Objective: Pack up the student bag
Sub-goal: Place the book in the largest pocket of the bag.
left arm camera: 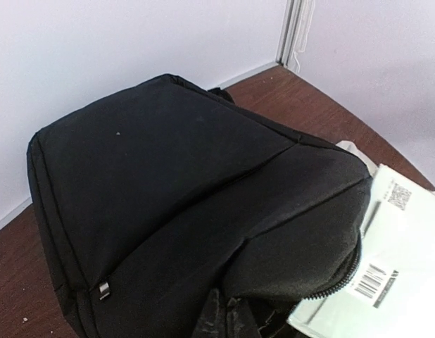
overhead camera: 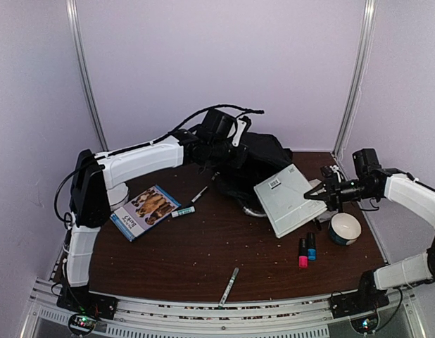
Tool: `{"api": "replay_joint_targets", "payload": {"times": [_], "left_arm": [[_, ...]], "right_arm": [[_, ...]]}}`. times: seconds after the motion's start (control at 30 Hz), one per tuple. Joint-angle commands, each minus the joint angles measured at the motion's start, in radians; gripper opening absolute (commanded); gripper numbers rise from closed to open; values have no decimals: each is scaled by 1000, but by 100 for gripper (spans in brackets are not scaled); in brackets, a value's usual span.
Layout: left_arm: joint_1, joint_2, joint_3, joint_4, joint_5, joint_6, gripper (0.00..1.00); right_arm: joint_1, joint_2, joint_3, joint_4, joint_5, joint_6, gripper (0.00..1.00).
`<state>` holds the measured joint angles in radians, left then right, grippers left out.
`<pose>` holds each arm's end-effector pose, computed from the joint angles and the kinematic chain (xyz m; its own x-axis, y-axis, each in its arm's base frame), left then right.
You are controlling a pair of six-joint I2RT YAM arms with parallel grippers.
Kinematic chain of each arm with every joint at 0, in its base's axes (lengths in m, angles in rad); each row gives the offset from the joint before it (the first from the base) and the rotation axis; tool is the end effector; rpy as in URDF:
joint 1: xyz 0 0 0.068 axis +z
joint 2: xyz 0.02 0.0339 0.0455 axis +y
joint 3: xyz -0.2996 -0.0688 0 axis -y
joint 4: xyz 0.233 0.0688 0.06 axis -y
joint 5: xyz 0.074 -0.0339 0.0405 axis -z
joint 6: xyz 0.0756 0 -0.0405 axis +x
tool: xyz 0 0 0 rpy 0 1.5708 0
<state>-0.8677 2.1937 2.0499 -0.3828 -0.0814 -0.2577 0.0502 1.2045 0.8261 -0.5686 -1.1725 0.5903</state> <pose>0.3688 -0.4256 0.3078 -0.4964 0.1928 -0.8464 0.6084 0.7727 -0.1808 0.2080 0.0802 0.2790 -0.9836 0.1667 -0.0689 -0.0117 0.3220 0.9467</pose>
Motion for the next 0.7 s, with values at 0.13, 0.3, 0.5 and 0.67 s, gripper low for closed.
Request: {"api": "replay_joint_targets", "payload": {"times": [0.13, 0.3, 0.5, 0.67], "left_arm": [[-20, -184, -82, 206, 31, -79, 0], [-32, -221, -117, 218, 31, -108, 0], [-36, -259, -187, 239, 4, -122, 0], [-34, -244, -206, 233, -59, -114, 0]], "right_arm": [[38, 136, 69, 304, -7, 230, 0], [62, 163, 51, 420, 10, 342, 0], [125, 209, 33, 695, 31, 623, 0], [204, 120, -7, 608, 49, 630, 0]]}}
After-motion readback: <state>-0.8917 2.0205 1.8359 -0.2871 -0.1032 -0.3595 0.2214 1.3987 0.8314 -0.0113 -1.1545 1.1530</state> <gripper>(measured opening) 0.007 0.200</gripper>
